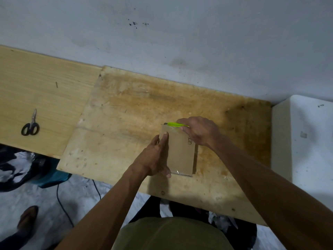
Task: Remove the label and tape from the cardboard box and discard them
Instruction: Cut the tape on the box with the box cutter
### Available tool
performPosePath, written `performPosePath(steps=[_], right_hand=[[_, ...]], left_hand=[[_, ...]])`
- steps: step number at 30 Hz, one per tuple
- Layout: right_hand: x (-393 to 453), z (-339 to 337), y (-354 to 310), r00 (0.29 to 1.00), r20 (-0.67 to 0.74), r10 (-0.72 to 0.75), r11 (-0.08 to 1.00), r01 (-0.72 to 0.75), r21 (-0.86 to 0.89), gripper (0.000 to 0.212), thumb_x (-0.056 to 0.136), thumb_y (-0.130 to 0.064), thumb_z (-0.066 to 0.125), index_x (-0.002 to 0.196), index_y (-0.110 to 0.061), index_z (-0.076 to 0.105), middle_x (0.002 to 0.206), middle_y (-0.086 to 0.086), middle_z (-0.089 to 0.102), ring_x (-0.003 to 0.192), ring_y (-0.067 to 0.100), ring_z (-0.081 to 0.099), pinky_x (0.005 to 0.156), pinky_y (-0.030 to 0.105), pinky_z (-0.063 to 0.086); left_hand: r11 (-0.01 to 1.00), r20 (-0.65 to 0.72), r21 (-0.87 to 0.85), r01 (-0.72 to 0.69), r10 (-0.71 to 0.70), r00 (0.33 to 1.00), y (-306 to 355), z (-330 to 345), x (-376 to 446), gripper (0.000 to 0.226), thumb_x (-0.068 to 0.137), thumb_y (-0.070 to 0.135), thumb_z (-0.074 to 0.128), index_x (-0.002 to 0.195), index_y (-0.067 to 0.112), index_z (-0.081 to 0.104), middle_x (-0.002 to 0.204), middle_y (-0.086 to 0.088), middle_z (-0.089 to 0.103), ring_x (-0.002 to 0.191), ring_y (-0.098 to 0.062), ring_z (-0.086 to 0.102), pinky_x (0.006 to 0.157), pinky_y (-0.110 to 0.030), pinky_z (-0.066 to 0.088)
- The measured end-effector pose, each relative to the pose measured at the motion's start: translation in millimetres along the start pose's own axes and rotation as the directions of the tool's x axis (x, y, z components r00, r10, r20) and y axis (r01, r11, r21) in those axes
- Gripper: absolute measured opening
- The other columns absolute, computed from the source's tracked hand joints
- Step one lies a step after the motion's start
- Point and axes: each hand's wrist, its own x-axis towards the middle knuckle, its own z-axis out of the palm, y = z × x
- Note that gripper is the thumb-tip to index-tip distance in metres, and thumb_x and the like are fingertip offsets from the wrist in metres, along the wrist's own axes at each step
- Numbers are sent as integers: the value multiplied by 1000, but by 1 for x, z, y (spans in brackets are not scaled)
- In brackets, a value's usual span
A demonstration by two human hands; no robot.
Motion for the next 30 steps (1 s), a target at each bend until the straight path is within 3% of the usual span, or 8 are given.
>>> performPosePath(steps=[9, 14, 18, 20, 22, 23, 26, 30], right_hand=[[1, 1, -2, 998, -31, -47, 998, 45, -54, 33, 101, -38, 39, 132, -38, 52, 125, 3, 63, 111, 30, 59, 80, 41, 46], [-2, -2, -5, 998, -41, -51, 998, 49, -45, 34, 101, -38, 39, 133, -38, 51, 126, 3, 63, 114, 31, 58, 87, 44, 50], [0, -2, -10, 997, -33, -73, 994, 70, -82, 32, 102, -34, 39, 132, -34, 52, 120, 4, 65, 107, 32, 61, 77, 40, 48], [-1, -2, -10, 996, -48, -82, 993, 77, -85, 33, 103, -34, 39, 133, -33, 51, 118, 5, 65, 106, 32, 61, 75, 40, 48], [-2, -2, -9, 995, -58, -86, 992, 80, -94, 34, 103, -34, 37, 134, -33, 50, 119, 5, 65, 107, 32, 61, 76, 40, 47], [-2, -2, -9, 994, -59, -88, 992, 81, -99, 34, 103, -34, 37, 134, -33, 50, 119, 6, 64, 107, 32, 61, 75, 40, 46], [-3, -1, -10, 993, -63, -98, 989, 90, -120, 32, 103, -34, 35, 131, -32, 51, 115, 6, 64, 104, 32, 61, 72, 38, 44], [-3, -2, -10, 990, -78, -118, 980, 104, -168, 30, 103, -33, 35, 126, -29, 54, 110, 7, 65, 100, 32, 62, 70, 38, 44]], left_hand=[[1000, -3, -24, 7, -7, 1000, -3, 1, 2, 152, 49, 33, 97, 154, 30, -12, 163, -9, -3, 146, -34, 21, 116, -40, 30], [998, -13, -60, 12, -13, 1000, -5, 3, 2, 154, 46, 32, 98, 154, 33, -12, 163, -8, -1, 146, -33, 20, 117, -43, 30], [995, -35, -101, 24, -27, 999, -7, 5, 4, 148, 52, 29, 97, 154, 28, -10, 162, -10, 1, 145, -32, 22, 115, -36, 27], [999, 22, -41, 1, 0, 1000, -6, 5, 6, 134, 58, 39, 92, 154, 36, -1, 161, -10, 12, 139, -35, 32, 113, -44, 35], [996, -31, 55, -68, 69, 997, -2, 5, 8, 101, 69, 53, 82, 149, 47, 19, 156, -13, 28, 124, -36, 48, 105, -55, 43], [997, -49, 61, -54, 57, 997, -3, 3, 6, 104, 67, 52, 83, 149, 48, 19, 156, -13, 28, 123, -35, 48, 104, -56, 44], [999, -20, -23, 27, -27, 999, -4, 5, 3, 151, 48, 30, 97, 155, 35, -9, 159, -5, 11, 139, -31, 30, 112, -47, 37], [998, 16, -47, 51, -50, 999, 0, 4, 1, 154, 47, 32, 98, 155, 27, -11, 158, -8, 10, 140, -32, 29, 113, -43, 35]])
